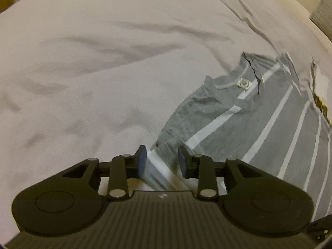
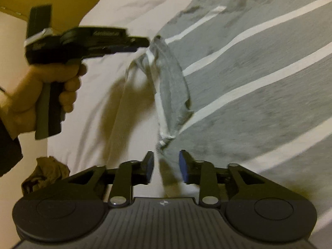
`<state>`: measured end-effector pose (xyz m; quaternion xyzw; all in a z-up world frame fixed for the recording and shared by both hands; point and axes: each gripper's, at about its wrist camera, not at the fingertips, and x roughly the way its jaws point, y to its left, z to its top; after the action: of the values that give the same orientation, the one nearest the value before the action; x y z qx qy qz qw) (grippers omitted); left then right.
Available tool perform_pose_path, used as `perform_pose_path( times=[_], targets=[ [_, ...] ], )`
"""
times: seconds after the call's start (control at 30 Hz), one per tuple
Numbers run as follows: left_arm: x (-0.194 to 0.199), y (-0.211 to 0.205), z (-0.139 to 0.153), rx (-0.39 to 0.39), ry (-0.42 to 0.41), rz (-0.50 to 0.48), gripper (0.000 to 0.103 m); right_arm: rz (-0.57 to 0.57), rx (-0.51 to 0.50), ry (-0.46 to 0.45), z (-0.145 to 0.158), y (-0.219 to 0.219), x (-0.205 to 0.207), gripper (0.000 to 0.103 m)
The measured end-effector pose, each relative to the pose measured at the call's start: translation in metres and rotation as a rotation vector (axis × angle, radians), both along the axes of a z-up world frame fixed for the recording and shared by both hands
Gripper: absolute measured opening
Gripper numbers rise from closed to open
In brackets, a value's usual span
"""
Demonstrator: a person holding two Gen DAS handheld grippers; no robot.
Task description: Fold clothes
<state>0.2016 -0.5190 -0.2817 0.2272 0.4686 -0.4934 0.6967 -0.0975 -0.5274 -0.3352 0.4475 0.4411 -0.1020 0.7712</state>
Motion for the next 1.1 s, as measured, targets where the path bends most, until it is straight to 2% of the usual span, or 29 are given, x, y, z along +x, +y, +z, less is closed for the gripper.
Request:
perform_pose_path(
  times=[0.03,0.17,0.23,0.37,0.5,0.67,0.73,0.9,1.0,1.1],
  targets=[
    [-0.004,0.008,0.004,0.002,0.005,0.033,0.031,0.014,-0.008,0.011,0.002,-0.003,-0.007,0.043],
    [-0.038,0.04,0.018,0.038,0.008,0.108,0.031,0.068,-0.018,0.078,0.007,-0.021,-0.032,0.043],
    [-0.06,0.051,0.024,0.031,0.026,0.138,0.033,0.098,-0.046,0.076,0.02,-0.032,-0.051,0.046],
    [-0.106,0.051,0.033,0.016,0.048,0.142,0.035,0.078,-0.139,0.112,0.036,-0.061,-0.09,0.052],
    [-0.156,0.028,0.041,-0.002,0.011,0.031,0.038,-0.038,-0.226,0.189,0.046,-0.097,-0.141,0.053],
    [-0.226,-0.021,0.049,-0.044,-0.052,-0.176,0.039,-0.186,-0.317,0.216,0.08,-0.135,-0.2,0.053],
    [-0.253,-0.042,0.052,-0.059,-0.069,-0.254,0.041,-0.216,-0.35,0.213,0.091,-0.153,-0.212,0.054],
    [-0.319,-0.101,0.059,-0.095,-0.142,-0.382,0.043,-0.233,-0.433,0.186,0.111,-0.22,-0.237,0.055],
    [-0.359,-0.147,0.051,-0.097,-0.206,-0.432,0.043,-0.183,-0.474,0.139,0.117,-0.274,-0.25,0.055],
    [-0.397,-0.199,0.038,-0.082,-0.247,-0.482,0.036,-0.077,-0.493,0.074,0.114,-0.336,-0.255,0.055]
  ],
)
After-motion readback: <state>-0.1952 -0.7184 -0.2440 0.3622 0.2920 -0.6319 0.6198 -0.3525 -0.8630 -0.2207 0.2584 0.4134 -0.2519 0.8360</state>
